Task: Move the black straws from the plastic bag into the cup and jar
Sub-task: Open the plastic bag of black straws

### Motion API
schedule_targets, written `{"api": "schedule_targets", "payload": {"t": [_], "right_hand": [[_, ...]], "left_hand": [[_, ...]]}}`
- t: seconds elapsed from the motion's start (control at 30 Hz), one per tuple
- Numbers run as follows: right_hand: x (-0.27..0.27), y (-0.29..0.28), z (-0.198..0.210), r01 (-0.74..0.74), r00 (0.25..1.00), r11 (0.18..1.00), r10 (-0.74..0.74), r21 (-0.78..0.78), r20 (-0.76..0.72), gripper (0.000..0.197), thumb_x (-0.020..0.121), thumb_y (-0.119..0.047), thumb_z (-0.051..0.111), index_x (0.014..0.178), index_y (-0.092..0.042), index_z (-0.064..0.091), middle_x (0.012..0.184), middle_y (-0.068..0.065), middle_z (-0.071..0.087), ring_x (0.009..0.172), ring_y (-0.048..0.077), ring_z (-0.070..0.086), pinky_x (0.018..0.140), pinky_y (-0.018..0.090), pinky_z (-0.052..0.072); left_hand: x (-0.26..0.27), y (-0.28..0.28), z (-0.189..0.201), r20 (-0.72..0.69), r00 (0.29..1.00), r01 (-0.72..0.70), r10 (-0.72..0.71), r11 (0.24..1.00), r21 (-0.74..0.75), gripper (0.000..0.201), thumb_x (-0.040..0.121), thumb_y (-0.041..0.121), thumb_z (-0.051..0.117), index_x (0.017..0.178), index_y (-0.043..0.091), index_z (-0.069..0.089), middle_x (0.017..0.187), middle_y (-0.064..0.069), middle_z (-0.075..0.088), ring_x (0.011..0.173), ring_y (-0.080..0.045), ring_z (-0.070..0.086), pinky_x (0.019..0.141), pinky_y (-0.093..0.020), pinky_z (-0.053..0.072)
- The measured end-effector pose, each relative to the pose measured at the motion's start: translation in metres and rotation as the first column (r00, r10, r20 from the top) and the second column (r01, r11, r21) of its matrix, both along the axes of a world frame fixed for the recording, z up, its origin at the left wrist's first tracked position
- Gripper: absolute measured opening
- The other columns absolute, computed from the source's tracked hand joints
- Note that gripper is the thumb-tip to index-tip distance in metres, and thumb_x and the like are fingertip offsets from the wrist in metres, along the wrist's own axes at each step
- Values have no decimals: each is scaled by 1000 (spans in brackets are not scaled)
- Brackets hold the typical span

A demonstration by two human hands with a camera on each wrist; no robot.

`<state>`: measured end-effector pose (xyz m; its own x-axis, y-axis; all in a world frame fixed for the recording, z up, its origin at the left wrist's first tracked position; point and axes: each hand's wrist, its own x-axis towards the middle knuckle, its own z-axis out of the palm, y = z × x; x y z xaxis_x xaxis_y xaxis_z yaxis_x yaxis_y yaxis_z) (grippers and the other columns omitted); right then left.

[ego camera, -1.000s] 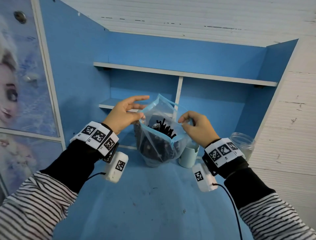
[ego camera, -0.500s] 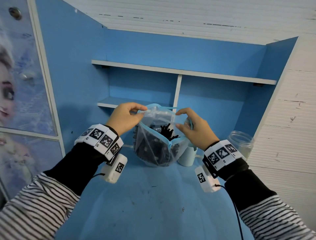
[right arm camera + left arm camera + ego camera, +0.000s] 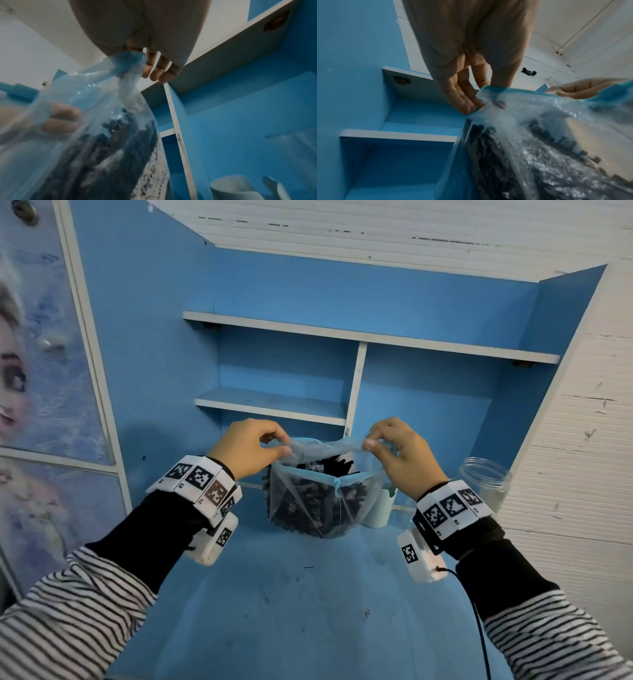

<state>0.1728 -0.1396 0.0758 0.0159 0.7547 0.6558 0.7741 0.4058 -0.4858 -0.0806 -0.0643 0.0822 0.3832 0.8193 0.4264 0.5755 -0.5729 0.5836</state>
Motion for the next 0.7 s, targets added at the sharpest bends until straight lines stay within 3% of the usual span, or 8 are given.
{"api": "schedule_targets", "payload": {"t": [0.07, 0.13, 0.27, 0.37, 0.47, 0.57, 0.63, 0.7], "right_hand": [[1, 0, -2, -16, 999, 1000, 16, -4, -41, 10, 94, -14, 59, 85, -12, 65, 90, 2, 62, 77, 0, 53, 74, 9, 40], [2, -2, -4, -70, 993, 997, 66, -34, -101, 12, 95, -12, 56, 88, -21, 60, 85, 2, 64, 73, 6, 59, 75, 19, 48], [1, -8, -4, -146, 974, 984, 125, -102, -190, 22, 97, -3, 45, 106, -23, 46, 73, 1, 56, 62, 10, 52, 67, 16, 46], [-2, -6, -4, -130, 963, 979, 88, -156, -254, 28, 95, 3, 33, 103, -21, 46, 71, 7, 45, 59, 16, 39, 57, 21, 40], [-2, -4, -6, -74, 977, 976, 31, -205, -210, 27, 94, 2, 34, 89, -14, 55, 60, 5, 37, 48, 13, 30, 47, 24, 31], [-2, -4, -9, -85, 988, 956, 44, -282, -151, 12, 95, -17, 51, 88, -11, 58, 61, -3, 45, 52, 9, 36, 54, 23, 35], [0, -4, -13, -101, 992, 942, 72, -321, -102, 19, 90, -33, 62, 86, -15, 58, 69, -9, 54, 60, 8, 46, 62, 20, 39], [1, -3, -15, -95, 995, 938, 84, -335, -46, 19, 90, -32, 63, 83, -15, 59, 76, -12, 57, 69, 4, 52, 71, 18, 40]], "left_hand": [[-1, 3, -3, 17, 1000, 23, -23, 1000, -20, 11, 87, 23, 69, 81, 31, 68, 92, 5, 71, 91, -18, 65, 88, -35, 51], [-2, 4, -6, 54, 998, 47, -44, 997, -55, 14, 91, 19, 64, 81, 28, 68, 88, 6, 72, 89, -15, 67, 88, -32, 52], [-1, 0, -5, 91, 991, 100, -96, 994, -48, 15, 95, 12, 57, 98, 11, 71, 88, 4, 69, 75, -4, 62, 75, -17, 46], [2, -4, -4, 131, 976, 180, -171, 982, -58, 23, 97, 12, 54, 99, 27, 70, 93, 1, 74, 75, -14, 62, 81, -29, 50], [4, -7, -5, 153, 963, 236, -223, 969, -72, 36, 99, 10, 47, 107, 41, 63, 72, 9, 71, 54, -18, 42, 59, -29, 41], [7, -7, -8, 166, 964, 228, -210, 968, -103, 35, 99, 4, 41, 93, 32, 60, 59, 7, 62, 47, -16, 28, 54, -28, 33], [7, -6, -12, 163, 967, 219, -196, 966, -137, 36, 99, 3, 40, 86, 29, 62, 62, 9, 62, 51, -18, 32, 56, -30, 32], [7, -7, -14, 174, 970, 198, -168, 965, -170, 36, 99, 8, 41, 85, 30, 66, 68, 13, 65, 61, -22, 41, 61, -30, 35]]}}
